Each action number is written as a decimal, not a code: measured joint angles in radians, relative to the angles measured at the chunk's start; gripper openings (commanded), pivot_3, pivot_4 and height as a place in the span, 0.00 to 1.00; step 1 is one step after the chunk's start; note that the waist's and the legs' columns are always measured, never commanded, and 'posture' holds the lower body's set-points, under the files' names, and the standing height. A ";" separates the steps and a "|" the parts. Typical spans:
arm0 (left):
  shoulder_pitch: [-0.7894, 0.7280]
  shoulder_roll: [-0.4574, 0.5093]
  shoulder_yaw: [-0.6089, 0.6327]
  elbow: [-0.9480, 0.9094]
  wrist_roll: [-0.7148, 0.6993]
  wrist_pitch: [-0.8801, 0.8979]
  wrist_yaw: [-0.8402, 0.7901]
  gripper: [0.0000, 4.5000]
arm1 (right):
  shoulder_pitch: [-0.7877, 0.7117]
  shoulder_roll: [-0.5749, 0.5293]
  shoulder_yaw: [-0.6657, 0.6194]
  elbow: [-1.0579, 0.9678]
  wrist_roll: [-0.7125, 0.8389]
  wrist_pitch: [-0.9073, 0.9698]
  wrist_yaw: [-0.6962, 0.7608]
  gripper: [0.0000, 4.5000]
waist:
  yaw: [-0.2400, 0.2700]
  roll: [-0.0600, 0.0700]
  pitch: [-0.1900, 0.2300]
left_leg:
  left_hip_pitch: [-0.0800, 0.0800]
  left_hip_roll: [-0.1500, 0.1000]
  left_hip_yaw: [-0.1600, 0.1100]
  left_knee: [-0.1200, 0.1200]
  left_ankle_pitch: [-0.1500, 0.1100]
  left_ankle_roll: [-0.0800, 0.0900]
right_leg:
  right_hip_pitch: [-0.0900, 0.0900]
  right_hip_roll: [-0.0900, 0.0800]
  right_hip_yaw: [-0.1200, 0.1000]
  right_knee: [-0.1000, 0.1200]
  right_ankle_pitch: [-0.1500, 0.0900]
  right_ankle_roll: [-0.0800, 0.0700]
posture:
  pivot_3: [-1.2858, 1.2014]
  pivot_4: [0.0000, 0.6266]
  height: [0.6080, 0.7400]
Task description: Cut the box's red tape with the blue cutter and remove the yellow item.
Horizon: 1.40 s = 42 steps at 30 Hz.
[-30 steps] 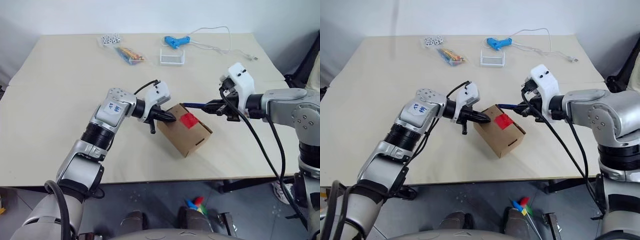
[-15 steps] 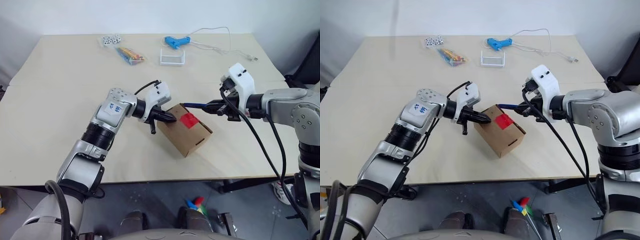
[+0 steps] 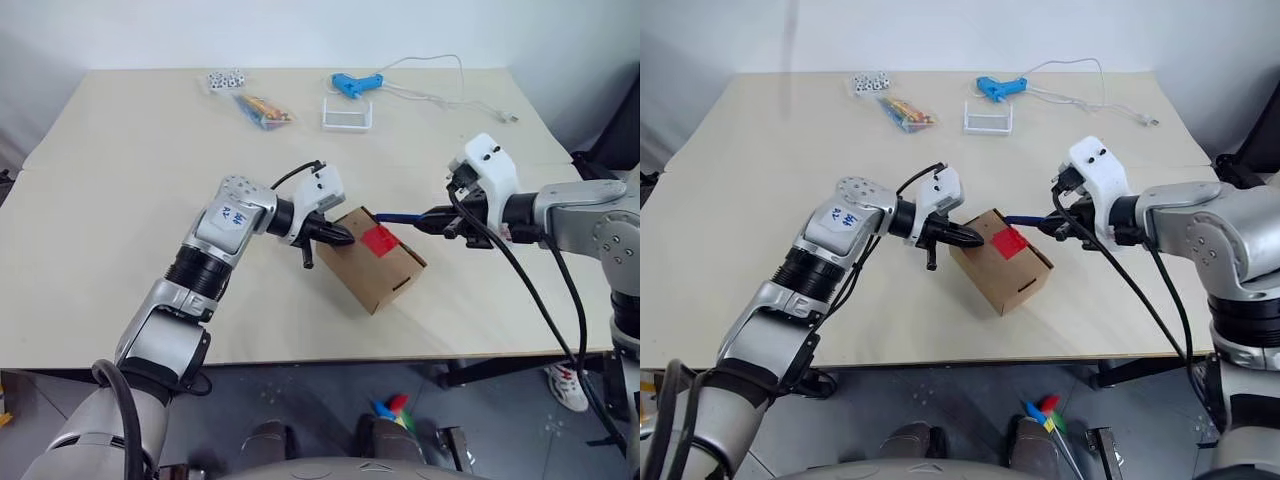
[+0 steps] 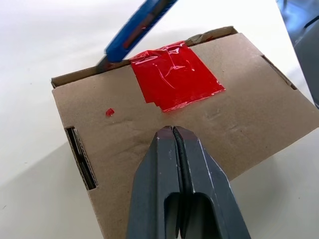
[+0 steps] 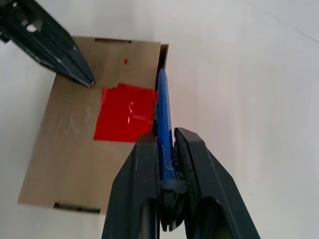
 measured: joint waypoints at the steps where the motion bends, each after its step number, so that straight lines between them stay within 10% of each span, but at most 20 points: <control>1: -0.003 -0.002 -0.002 0.001 0.005 0.002 0.000 0.00 | 0.000 -0.005 0.006 -0.008 0.000 0.005 0.006 0.04 | 0.001 0.000 0.000 | 0.000 0.000 0.000 0.000 0.000 0.000 | 0.000 0.000 0.000 0.000 0.000 0.000 | 0.52 0.24 1.00; 42: -0.106 -0.087 -0.049 0.154 0.096 0.049 0.087 0.00 | -0.212 -0.166 0.317 0.113 -0.125 0.017 0.275 0.04 | 0.007 -0.001 -0.005 | 0.005 0.000 -0.008 0.013 0.000 0.005 | 0.012 -0.002 0.003 0.000 0.000 -0.001 | 0.52 0.24 1.00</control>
